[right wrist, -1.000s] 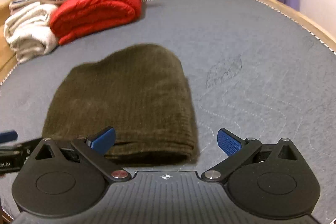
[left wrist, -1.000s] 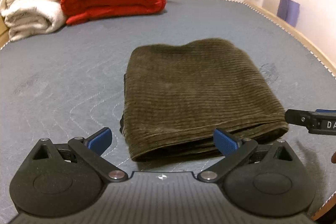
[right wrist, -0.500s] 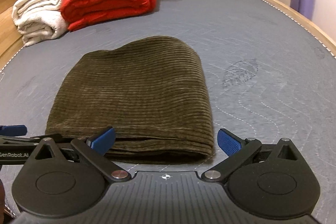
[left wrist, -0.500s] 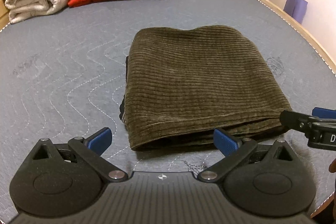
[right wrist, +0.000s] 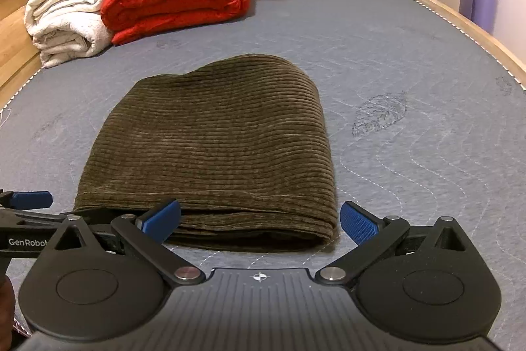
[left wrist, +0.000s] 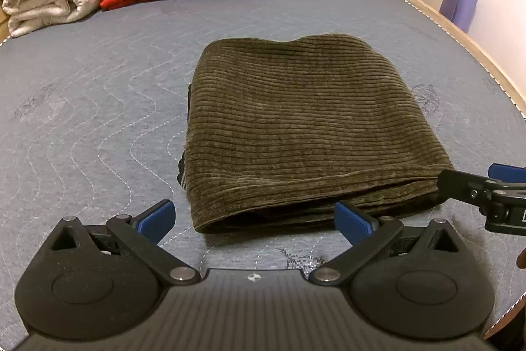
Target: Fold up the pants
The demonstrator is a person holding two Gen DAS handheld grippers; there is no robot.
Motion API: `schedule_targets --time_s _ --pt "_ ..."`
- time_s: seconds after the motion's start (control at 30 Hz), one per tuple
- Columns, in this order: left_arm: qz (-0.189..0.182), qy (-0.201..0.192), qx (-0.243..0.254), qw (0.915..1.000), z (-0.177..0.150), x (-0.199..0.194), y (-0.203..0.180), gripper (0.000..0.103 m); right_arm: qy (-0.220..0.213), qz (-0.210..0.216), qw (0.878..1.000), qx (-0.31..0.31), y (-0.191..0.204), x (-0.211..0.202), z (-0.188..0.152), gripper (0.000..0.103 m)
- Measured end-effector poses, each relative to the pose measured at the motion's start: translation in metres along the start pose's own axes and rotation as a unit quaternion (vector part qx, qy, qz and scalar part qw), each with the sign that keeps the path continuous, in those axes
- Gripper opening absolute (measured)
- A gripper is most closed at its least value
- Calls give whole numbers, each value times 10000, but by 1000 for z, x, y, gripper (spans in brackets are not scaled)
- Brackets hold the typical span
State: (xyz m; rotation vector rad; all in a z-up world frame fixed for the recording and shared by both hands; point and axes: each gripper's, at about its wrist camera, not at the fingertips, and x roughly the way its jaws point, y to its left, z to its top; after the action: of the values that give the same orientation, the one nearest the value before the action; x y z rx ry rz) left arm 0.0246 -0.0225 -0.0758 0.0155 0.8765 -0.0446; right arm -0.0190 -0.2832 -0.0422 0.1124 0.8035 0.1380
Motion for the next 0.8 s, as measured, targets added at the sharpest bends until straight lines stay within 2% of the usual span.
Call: schedule_targets --time_s 0.8 --pt "-14 -74 70 9999 1 -3 0 103 33 2 10000 -52 3 2 -1 102"
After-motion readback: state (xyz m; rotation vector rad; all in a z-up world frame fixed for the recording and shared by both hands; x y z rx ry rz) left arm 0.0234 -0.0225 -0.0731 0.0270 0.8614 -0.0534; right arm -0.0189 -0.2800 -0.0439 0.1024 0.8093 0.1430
